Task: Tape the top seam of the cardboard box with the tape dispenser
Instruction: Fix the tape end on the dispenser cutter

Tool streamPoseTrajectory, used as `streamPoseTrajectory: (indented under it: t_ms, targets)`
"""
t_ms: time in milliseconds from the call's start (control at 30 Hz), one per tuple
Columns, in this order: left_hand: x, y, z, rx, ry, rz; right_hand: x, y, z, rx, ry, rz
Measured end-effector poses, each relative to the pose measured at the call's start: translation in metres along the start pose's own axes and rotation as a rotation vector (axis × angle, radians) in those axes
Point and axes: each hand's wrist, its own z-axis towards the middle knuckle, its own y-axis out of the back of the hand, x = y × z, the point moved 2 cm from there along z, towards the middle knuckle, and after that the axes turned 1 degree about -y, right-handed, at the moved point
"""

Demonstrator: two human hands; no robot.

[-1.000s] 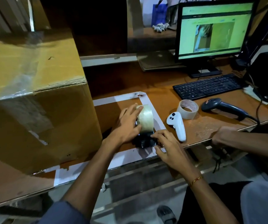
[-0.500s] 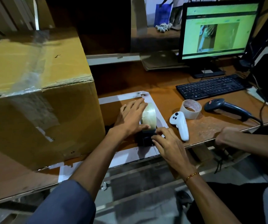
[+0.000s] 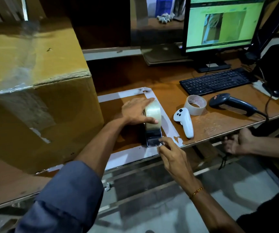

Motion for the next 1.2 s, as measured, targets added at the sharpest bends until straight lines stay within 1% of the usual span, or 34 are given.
streamPoseTrajectory:
  t_ms: [100,200,367,433,467,500,567,667,733,800,833,900,967,1100,1167,1200]
  targets:
    - [-0.001,0.011,0.000,0.116,0.008,-0.179,0.000,0.003,-0.009,0.000,0.007,0.035]
    - [-0.001,0.014,0.001,0.175,0.037,-0.331,0.003,0.007,-0.015,0.009,0.011,0.054]
    - [-0.005,0.013,-0.001,0.199,0.062,-0.546,0.002,0.010,-0.020,0.021,0.009,0.074]
    - [-0.007,0.010,-0.004,0.186,0.064,-0.578,0.002,0.012,-0.020,0.022,0.010,0.077]
    - [-0.007,0.008,-0.005,0.157,0.069,-0.555,0.002,0.014,-0.020,0.024,0.009,0.081]
    - [-0.006,0.006,-0.008,0.094,0.073,-0.503,0.003,0.016,-0.020,0.022,0.008,0.086]
    - [-0.007,0.000,-0.019,-0.107,0.080,-0.433,0.006,0.020,-0.020,0.005,-0.006,0.094]
    - [-0.023,-0.020,-0.068,-0.388,0.040,-0.539,0.009,0.023,-0.019,-0.011,-0.019,0.112]
    - [-0.035,-0.044,-0.107,-0.475,-0.024,-0.482,0.010,0.024,-0.018,-0.019,-0.016,0.120]
    - [-0.040,-0.075,-0.132,-0.433,-0.007,-0.491,0.010,0.027,-0.015,-0.022,-0.015,0.117]
    - [-0.042,-0.088,-0.138,-0.396,0.032,-0.542,0.010,0.028,-0.014,-0.018,-0.013,0.112]
    - [-0.045,-0.103,-0.141,-0.378,0.088,-0.645,0.009,0.029,-0.012,-0.008,-0.001,0.109]
    - [-0.047,-0.102,-0.137,-0.388,0.093,-0.701,0.009,0.031,-0.011,-0.006,0.025,0.099]
    - [-0.047,-0.096,-0.132,-0.334,0.106,-0.746,0.007,0.035,-0.011,0.012,0.073,0.036]
    - [-0.048,-0.095,-0.132,-0.329,0.134,-0.765,0.003,0.036,-0.011,0.016,0.059,0.020]
    - [-0.048,-0.095,-0.132,-0.323,0.149,-0.783,0.003,0.037,-0.011,-0.005,0.014,0.067]
